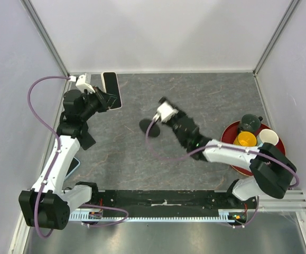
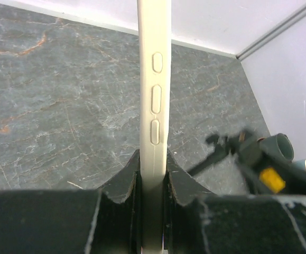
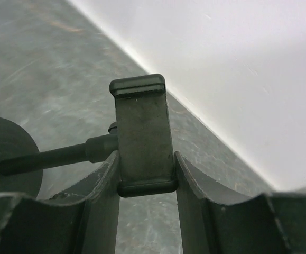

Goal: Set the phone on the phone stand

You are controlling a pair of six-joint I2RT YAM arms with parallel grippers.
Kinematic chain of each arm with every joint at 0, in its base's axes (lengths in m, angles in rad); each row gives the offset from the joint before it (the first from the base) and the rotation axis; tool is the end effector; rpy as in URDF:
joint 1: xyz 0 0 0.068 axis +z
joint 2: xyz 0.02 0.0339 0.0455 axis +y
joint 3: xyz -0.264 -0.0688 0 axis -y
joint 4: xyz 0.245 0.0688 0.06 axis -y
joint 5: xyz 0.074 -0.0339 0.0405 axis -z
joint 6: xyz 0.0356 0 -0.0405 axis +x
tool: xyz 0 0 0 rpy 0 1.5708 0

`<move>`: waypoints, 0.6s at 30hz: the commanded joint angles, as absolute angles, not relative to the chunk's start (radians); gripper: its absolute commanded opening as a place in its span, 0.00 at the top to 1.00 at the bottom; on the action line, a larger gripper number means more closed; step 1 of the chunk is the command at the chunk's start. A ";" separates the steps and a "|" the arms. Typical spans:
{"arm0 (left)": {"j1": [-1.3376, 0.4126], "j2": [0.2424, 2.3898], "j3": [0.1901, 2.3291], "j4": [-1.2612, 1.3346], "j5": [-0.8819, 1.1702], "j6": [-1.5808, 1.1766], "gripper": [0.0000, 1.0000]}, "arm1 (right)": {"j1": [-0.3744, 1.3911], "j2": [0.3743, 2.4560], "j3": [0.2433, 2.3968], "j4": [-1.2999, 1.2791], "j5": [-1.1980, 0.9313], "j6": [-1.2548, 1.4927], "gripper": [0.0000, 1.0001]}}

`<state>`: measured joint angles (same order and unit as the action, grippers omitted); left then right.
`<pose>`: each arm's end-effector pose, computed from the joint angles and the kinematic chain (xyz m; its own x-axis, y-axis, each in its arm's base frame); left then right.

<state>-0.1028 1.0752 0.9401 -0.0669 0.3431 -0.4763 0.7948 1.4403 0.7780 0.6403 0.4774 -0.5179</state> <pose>0.2481 -0.0376 0.3506 -0.3720 -0.3957 -0.8397 0.2857 0.8119 -0.5092 0.2367 0.2179 0.2696 0.1412 -0.4839 -0.8636 -0.2789 0.8176 -0.5037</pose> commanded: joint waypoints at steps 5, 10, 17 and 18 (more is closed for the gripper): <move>-0.046 1.063 0.931 0.087 0.390 -0.555 0.98 | 1.142 1.530 0.624 1.309 0.802 -1.124 1.00; -0.038 1.054 0.927 0.098 0.387 -0.552 0.98 | 1.276 1.693 0.600 1.589 0.854 -1.363 1.00; -0.035 1.055 0.923 0.104 0.397 -0.557 0.98 | 1.410 1.824 0.606 1.669 0.936 -1.415 1.00; -0.035 1.055 0.923 0.104 0.400 -0.555 0.98 | 1.417 1.809 0.606 1.619 0.937 -1.331 1.00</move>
<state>-0.0441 1.0855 0.9096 -0.0132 0.3599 -0.5243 1.3762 1.8042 0.6170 1.3315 0.8448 -1.4071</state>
